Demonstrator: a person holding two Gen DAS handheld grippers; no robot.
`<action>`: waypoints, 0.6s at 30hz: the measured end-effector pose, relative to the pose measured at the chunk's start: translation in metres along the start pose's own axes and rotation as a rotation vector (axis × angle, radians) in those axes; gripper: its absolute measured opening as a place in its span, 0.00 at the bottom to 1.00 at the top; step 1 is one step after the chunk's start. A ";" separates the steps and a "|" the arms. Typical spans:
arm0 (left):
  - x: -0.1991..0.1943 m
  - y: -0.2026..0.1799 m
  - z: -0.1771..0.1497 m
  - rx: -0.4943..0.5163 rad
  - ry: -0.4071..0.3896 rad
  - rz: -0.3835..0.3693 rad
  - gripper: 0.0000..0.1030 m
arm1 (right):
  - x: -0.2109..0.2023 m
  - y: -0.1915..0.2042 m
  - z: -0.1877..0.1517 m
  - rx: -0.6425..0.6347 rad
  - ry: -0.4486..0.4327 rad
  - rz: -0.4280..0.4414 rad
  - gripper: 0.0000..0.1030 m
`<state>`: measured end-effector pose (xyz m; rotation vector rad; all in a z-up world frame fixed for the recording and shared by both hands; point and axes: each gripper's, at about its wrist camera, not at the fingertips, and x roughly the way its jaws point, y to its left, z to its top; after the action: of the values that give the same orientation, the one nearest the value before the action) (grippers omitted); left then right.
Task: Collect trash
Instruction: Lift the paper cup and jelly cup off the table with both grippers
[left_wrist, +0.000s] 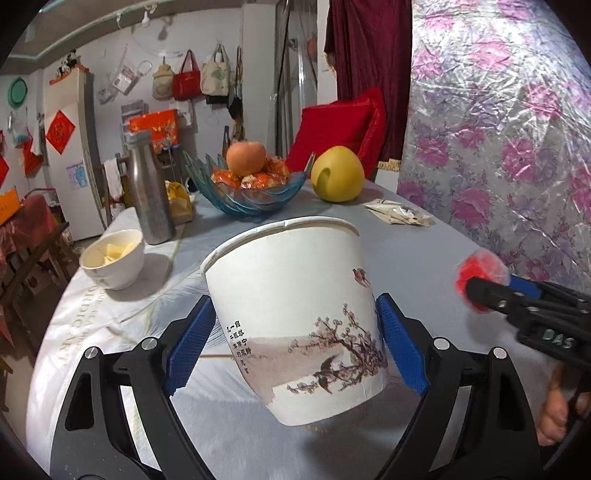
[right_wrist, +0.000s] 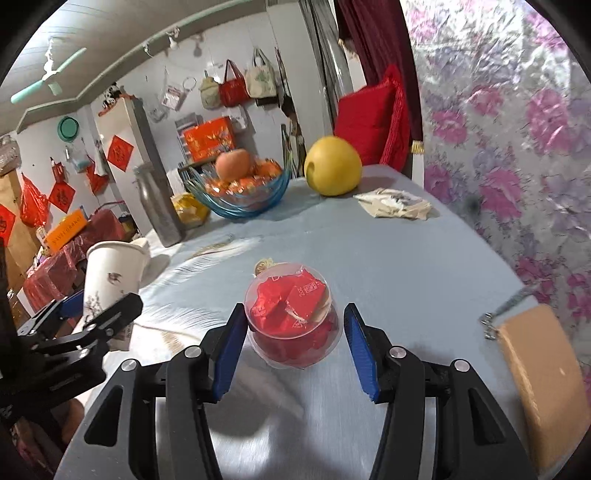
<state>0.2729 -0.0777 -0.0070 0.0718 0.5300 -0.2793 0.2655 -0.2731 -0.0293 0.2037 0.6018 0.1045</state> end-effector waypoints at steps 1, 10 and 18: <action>-0.005 0.000 0.000 -0.003 -0.004 -0.001 0.82 | -0.010 0.001 -0.002 -0.004 -0.010 0.002 0.52; -0.061 -0.011 -0.006 0.005 -0.072 0.019 0.82 | -0.075 0.011 -0.020 -0.030 -0.076 0.028 0.52; -0.109 -0.029 -0.018 0.033 -0.122 0.004 0.82 | -0.135 0.014 -0.044 -0.055 -0.137 0.030 0.52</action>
<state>0.1658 -0.0761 0.0336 0.0875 0.4040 -0.2868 0.1294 -0.2741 0.0128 0.1655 0.4591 0.1346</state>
